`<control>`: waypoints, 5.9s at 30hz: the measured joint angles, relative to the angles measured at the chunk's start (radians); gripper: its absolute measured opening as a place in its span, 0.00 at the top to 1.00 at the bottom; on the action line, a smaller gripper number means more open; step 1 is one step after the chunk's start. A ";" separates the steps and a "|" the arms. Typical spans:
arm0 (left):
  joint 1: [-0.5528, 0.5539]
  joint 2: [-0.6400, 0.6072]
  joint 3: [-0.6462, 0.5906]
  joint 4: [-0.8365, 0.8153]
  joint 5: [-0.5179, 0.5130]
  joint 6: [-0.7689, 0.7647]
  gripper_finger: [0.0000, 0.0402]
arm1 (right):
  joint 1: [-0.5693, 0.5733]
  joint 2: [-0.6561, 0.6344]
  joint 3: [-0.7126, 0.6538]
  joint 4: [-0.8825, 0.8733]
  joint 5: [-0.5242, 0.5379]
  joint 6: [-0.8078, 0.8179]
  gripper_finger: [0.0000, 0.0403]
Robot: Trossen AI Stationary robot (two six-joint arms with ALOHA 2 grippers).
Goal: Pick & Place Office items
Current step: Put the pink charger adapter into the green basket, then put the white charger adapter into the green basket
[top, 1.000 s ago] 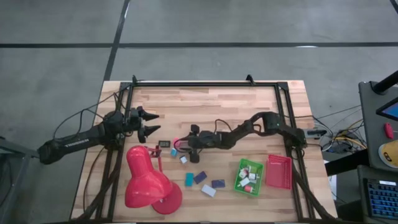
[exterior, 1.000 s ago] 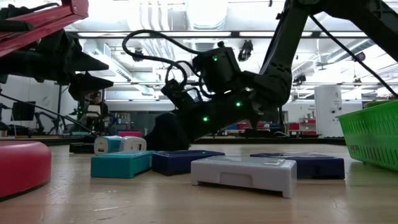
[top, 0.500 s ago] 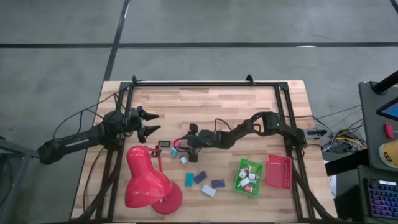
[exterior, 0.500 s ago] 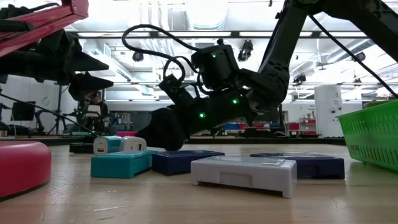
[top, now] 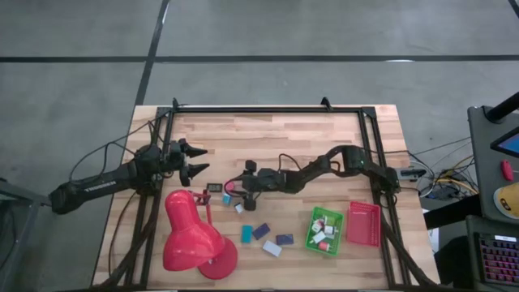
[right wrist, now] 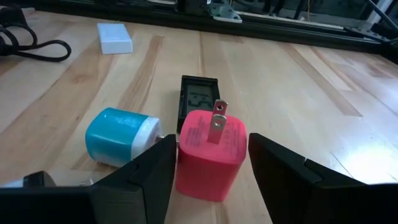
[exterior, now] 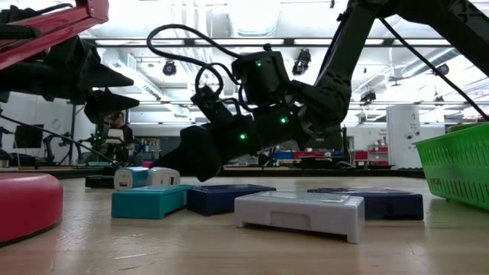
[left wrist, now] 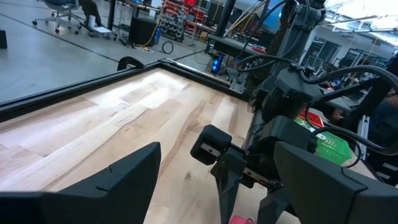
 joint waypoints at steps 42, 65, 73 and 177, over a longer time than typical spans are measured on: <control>0.000 0.001 0.000 -0.001 0.000 0.000 0.20 | -0.010 -0.324 -0.089 -0.420 0.001 -0.122 0.61; 0.000 0.004 0.000 0.000 0.000 0.000 0.20 | 0.115 -1.178 -0.336 -1.428 -0.082 0.504 0.60; 0.000 0.004 0.000 0.000 0.000 0.000 0.20 | 0.305 -1.288 -0.394 -1.458 -0.182 0.596 0.60; 0.000 0.005 0.000 0.000 0.000 0.000 0.20 | 0.167 -0.544 -0.517 0.063 0.176 0.283 0.49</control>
